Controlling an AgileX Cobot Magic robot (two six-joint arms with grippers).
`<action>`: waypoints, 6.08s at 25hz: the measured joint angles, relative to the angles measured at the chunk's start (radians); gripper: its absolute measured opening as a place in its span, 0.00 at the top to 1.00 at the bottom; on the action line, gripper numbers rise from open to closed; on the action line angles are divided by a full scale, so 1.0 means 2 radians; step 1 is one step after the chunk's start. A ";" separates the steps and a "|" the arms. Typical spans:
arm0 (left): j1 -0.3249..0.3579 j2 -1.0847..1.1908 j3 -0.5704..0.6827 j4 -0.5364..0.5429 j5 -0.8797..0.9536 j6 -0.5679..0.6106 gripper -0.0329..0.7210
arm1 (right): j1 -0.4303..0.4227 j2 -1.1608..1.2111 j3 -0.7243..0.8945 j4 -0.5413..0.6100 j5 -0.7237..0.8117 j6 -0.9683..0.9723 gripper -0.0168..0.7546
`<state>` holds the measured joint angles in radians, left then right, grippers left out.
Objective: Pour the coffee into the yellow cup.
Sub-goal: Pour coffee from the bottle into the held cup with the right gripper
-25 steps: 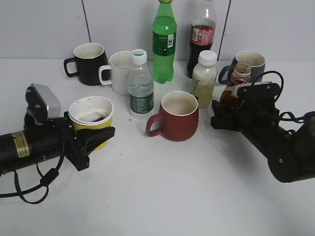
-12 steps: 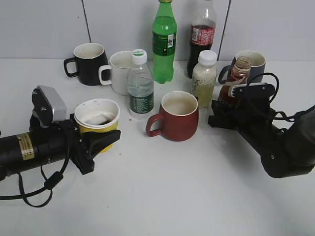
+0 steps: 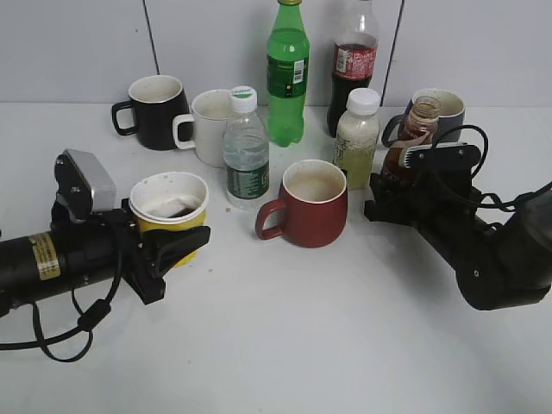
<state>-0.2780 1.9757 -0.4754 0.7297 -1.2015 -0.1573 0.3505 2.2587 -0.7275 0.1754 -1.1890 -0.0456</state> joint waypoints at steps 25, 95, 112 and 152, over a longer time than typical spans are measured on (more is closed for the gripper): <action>-0.053 0.000 -0.058 -0.022 0.000 -0.030 0.52 | 0.000 -0.248 0.110 -0.127 0.115 -0.051 0.31; -0.120 0.000 -0.108 0.050 0.013 -0.088 0.52 | 0.056 -0.270 -0.013 -0.196 0.212 -0.626 0.31; -0.116 0.000 -0.105 0.062 0.002 -0.088 0.52 | 0.056 -0.270 -0.013 -0.196 0.212 -0.663 0.31; -0.116 0.000 -0.105 0.076 0.002 -0.088 0.52 | 0.056 -0.270 -0.014 -0.197 0.211 -0.710 0.31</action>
<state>-0.5092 1.9757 -0.6845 0.8810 -1.1981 -0.3342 0.4633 1.7192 -0.7548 -0.2177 -0.7677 -1.4648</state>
